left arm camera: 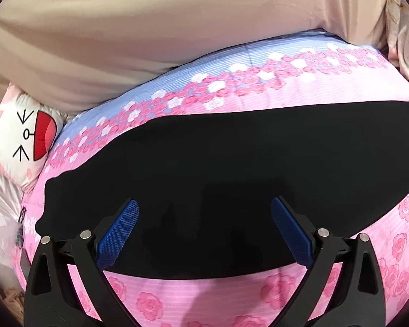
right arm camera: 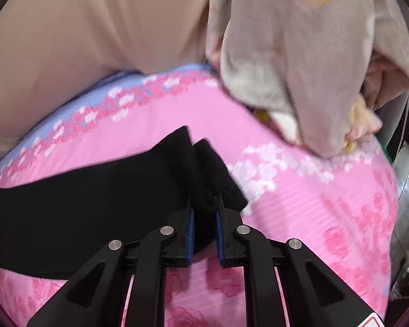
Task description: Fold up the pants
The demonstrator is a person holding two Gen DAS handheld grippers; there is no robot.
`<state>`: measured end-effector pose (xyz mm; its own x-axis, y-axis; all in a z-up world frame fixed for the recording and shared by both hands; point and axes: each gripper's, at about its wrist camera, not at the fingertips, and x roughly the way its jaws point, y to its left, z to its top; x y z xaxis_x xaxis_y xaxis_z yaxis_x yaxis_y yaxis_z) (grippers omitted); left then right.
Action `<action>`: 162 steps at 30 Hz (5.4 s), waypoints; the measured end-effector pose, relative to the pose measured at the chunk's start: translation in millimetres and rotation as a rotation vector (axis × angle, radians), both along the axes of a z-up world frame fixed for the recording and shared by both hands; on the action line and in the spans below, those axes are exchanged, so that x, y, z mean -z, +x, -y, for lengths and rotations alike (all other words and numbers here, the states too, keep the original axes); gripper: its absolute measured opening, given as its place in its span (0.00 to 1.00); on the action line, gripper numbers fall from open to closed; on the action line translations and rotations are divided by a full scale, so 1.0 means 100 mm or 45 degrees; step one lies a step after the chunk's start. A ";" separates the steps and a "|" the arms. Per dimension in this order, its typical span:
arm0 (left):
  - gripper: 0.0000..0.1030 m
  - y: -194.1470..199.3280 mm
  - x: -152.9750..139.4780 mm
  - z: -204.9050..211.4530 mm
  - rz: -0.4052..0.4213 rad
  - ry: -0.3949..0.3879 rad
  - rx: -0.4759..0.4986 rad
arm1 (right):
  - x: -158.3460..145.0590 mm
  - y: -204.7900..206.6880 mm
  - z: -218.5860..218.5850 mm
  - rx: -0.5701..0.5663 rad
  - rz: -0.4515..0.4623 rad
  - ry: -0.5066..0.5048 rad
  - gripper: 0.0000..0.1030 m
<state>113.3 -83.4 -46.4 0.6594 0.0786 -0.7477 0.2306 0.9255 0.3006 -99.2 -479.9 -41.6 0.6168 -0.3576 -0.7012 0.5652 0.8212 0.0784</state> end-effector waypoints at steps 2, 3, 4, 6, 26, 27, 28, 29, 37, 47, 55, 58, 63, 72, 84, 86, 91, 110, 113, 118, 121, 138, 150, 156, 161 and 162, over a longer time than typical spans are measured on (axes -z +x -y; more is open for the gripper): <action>0.93 -0.01 0.01 0.07 0.000 0.006 0.015 | 0.02 -0.02 0.11 -0.012 0.001 0.050 0.15; 0.93 -0.01 0.02 0.10 -0.003 0.008 0.021 | 0.07 -0.02 0.15 -0.002 -0.017 0.066 0.23; 0.93 -0.01 0.03 0.13 -0.007 0.012 0.023 | 0.18 0.01 0.20 0.015 -0.069 0.077 0.26; 0.93 0.00 0.06 0.16 -0.018 0.025 0.021 | 0.21 -0.03 0.21 0.016 -0.040 0.076 0.34; 0.93 -0.01 0.09 0.62 -0.030 0.040 0.069 | 0.17 -0.06 0.26 -0.018 -0.092 -0.022 0.09; 0.93 -0.01 0.10 0.62 -0.032 0.041 0.068 | 0.27 -0.02 0.29 -0.023 -0.105 -0.001 0.12; 0.93 -0.01 0.11 0.62 -0.037 0.042 0.066 | 0.27 -0.01 0.26 -0.018 -0.100 -0.023 0.13; 0.93 -0.01 0.11 0.61 -0.039 0.041 0.064 | 0.23 0.01 0.22 -0.020 -0.113 -0.038 0.18; 0.93 -0.02 0.02 0.48 -0.039 -0.037 0.048 | -0.09 -0.34 -0.09 0.055 0.052 -0.041 0.49; 0.93 -0.18 -0.27 0.27 0.078 -0.201 0.065 | 0.02 -0.44 -0.55 0.040 0.044 0.011 0.52; 0.93 -0.22 -0.54 0.08 0.212 -0.238 0.028 | -0.02 -0.32 -0.83 -0.015 0.059 0.013 0.57; 0.93 -0.20 -0.59 0.00 0.230 -0.246 0.005 | -0.03 -0.26 -0.90 -0.028 0.064 0.016 0.59; 0.93 -0.16 -0.65 -0.12 0.258 -0.248 -0.045 | 0.00 -0.18 -0.98 -0.044 0.056 0.016 0.60; 0.93 -0.02 -0.62 -0.28 0.282 -0.191 -0.170 | 0.08 -0.13 -1.00 -0.052 0.019 0.011 0.61; 0.93 0.20 -0.46 -0.40 0.226 -0.140 -0.238 | 0.08 -0.19 -0.74 0.011 0.014 0.007 0.72; 0.93 0.21 -0.41 -0.40 0.212 -0.126 -0.238 | 0.03 -0.28 -0.49 0.075 0.017 0.013 0.74; 0.93 0.20 -0.27 -0.39 0.163 -0.112 -0.237 | 0.12 -0.31 0.15 0.183 0.005 0.140 0.74; 0.93 0.04 -0.15 -1.65 0.126 -0.194 -0.409 | -0.83 1.07 -1.97 -0.656 0.197 0.232 0.17; 0.93 0.00 -0.14 -2.03 0.129 -0.217 -0.454 | -0.80 1.47 -2.76 -0.840 0.155 0.241 0.17; 0.93 -0.05 -0.10 -2.77 0.133 -0.223 -0.571 | -0.48 1.98 -3.93 -1.059 0.023 0.237 0.18; 0.93 -0.05 -0.05 -3.18 0.122 -0.239 -0.634 | -0.17 2.11 -4.49 -1.130 -0.093 0.179 0.19; 0.95 0.23 0.41 -4.16 -0.019 -0.979 -0.911 | -0.37 1.30 -4.03 -0.841 -0.055 -0.025 0.67; 0.14 0.40 -0.61 -3.10 0.201 -0.719 -0.556 | -0.16 0.64 -2.39 -0.311 -0.024 0.110 0.68; 0.14 0.16 -1.32 -1.64 0.283 -0.688 -0.088 | -0.17 0.55 -2.09 -0.314 0.082 0.161 0.68; 0.36 0.04 -0.99 -0.14 0.101 -0.577 0.230 | -0.07 0.44 -1.89 -0.307 0.098 0.209 0.68; 0.48 0.07 -0.79 0.10 0.008 -0.543 0.252 | -0.02 0.40 -1.83 -0.300 0.087 0.211 0.68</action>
<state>120.2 -93.4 32.5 0.6351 -0.3628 -0.6819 0.4146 0.9050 -0.0954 -58.7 -296.9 -39.3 0.7173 -0.0826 -0.6919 0.3489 0.9021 0.2540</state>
